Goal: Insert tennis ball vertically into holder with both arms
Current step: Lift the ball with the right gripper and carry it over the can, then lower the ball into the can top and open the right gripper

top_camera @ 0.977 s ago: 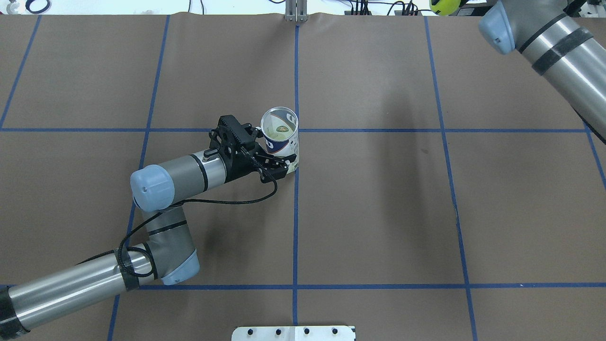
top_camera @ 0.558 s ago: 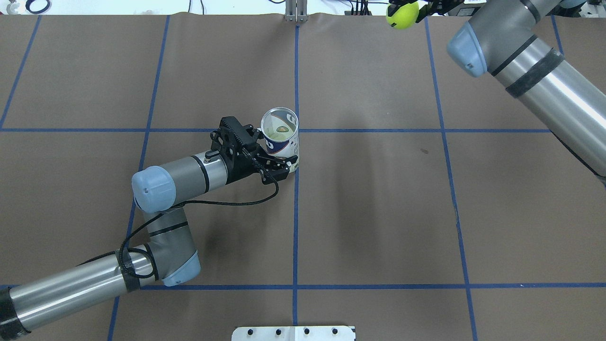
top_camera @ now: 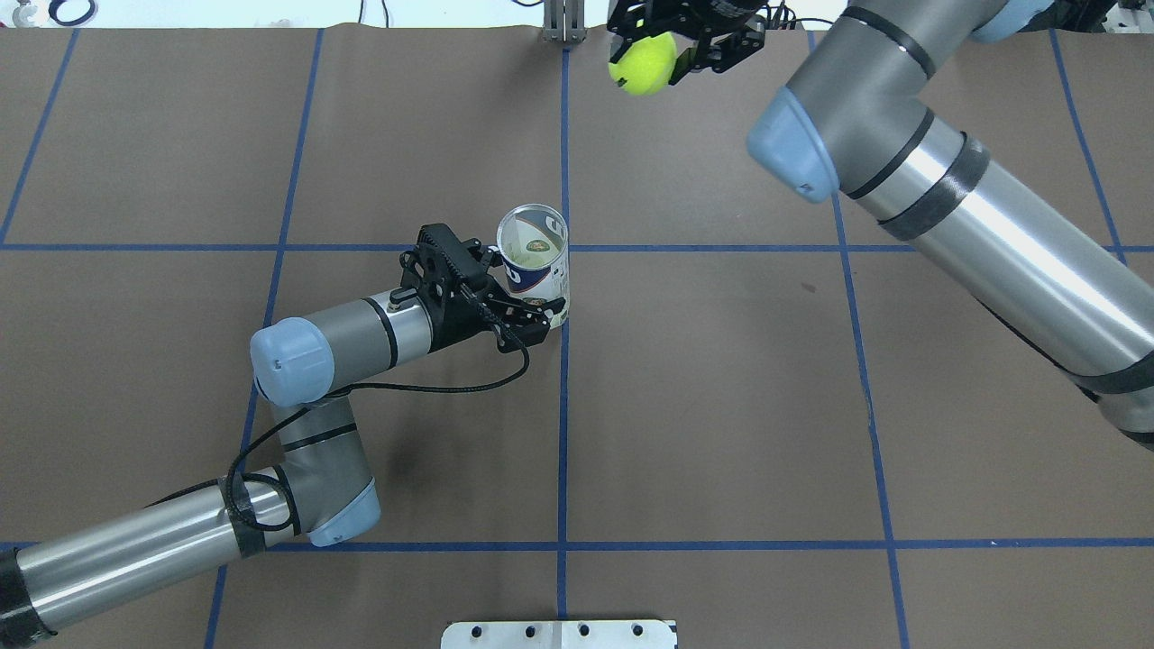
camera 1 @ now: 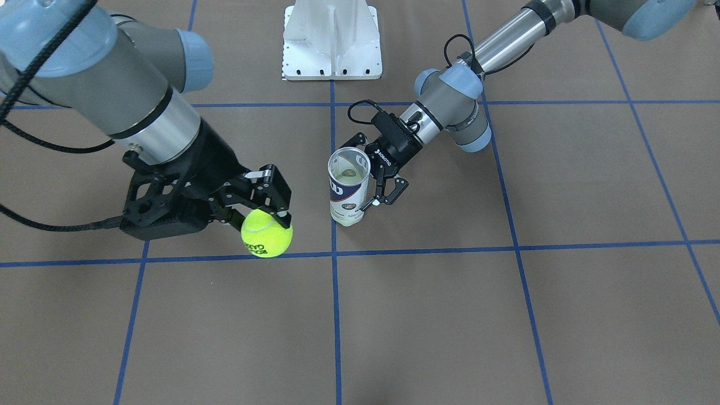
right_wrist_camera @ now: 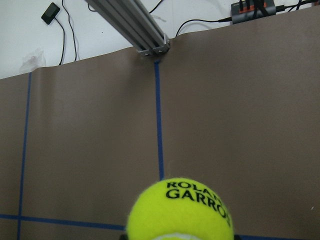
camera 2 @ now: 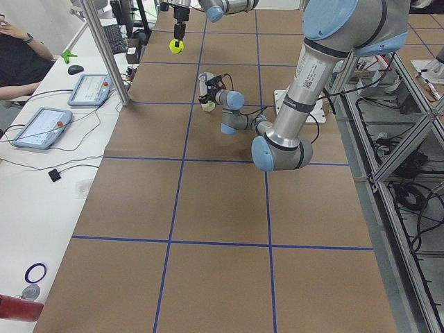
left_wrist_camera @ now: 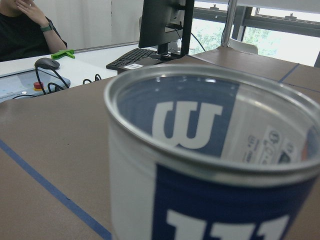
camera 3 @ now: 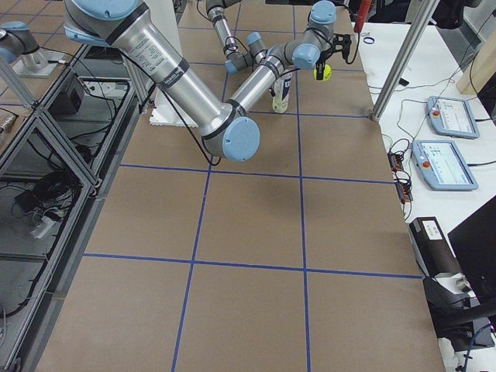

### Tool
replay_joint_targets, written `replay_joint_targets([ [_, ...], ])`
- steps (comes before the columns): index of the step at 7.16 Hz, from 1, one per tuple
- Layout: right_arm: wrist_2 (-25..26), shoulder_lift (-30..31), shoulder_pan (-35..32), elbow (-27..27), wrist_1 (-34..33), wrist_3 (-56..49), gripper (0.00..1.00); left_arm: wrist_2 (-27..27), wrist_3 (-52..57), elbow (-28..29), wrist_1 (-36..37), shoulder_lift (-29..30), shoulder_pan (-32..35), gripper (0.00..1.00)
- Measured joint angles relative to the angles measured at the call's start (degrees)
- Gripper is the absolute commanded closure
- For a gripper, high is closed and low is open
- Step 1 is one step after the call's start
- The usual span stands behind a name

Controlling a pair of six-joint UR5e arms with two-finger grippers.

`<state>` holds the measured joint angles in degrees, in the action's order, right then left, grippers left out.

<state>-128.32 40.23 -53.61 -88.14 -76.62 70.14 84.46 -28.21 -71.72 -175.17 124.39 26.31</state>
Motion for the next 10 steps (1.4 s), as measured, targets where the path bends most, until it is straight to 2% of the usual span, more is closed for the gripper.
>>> replay_joint_targets([
  [4, 1.45, -5.47, 6.92, -0.31, -6.14, 5.58, 1.0, 0.0, 0.0, 0.15, -0.1, -0.4, -0.09, 0.01],
  [10, 0.98, -5.83, 9.09, -2.03, -12.68, 5.7, 1.0, 0.0, 0.0, 0.21, -0.2, -0.49, -0.12, 0.01],
])
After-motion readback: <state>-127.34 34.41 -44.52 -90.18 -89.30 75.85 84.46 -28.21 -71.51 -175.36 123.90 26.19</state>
